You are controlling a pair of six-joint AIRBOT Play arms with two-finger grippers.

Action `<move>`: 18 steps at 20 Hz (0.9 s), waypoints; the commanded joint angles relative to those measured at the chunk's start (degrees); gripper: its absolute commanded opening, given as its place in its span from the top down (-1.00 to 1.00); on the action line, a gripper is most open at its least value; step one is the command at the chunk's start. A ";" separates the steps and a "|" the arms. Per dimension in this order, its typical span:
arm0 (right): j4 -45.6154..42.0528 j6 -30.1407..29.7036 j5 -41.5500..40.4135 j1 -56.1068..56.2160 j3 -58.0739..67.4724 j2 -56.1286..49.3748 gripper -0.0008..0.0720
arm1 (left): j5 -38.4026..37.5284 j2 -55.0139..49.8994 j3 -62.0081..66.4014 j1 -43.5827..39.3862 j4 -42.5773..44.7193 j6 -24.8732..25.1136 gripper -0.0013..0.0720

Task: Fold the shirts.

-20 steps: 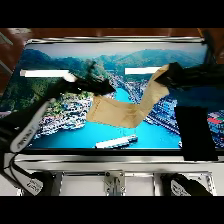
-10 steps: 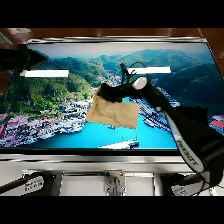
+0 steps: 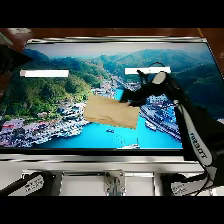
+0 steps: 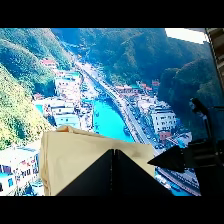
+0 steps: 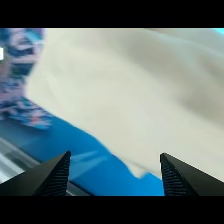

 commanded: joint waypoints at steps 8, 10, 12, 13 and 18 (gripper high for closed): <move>7.21 -6.47 -4.11 -9.73 -15.76 -2.97 -0.89 | -0.24 0.09 -0.02 0.15 0.35 0.15 0.87; 11.61 -7.56 -6.51 -8.33 -15.76 -5.64 -0.88 | -0.24 0.09 0.00 0.13 0.33 -0.57 0.87; 15.13 -9.11 -8.50 -7.63 -15.74 -7.04 -0.34 | -0.24 0.09 0.00 0.13 0.33 -0.74 0.87; 17.16 -11.69 -8.98 -7.82 -15.56 -6.95 0.40 | -0.24 0.09 0.00 0.13 0.33 -0.74 0.87; 18.80 -16.96 -1.49 -16.48 -6.71 1.22 0.82 | -0.20 0.09 0.00 0.13 0.33 -0.72 0.87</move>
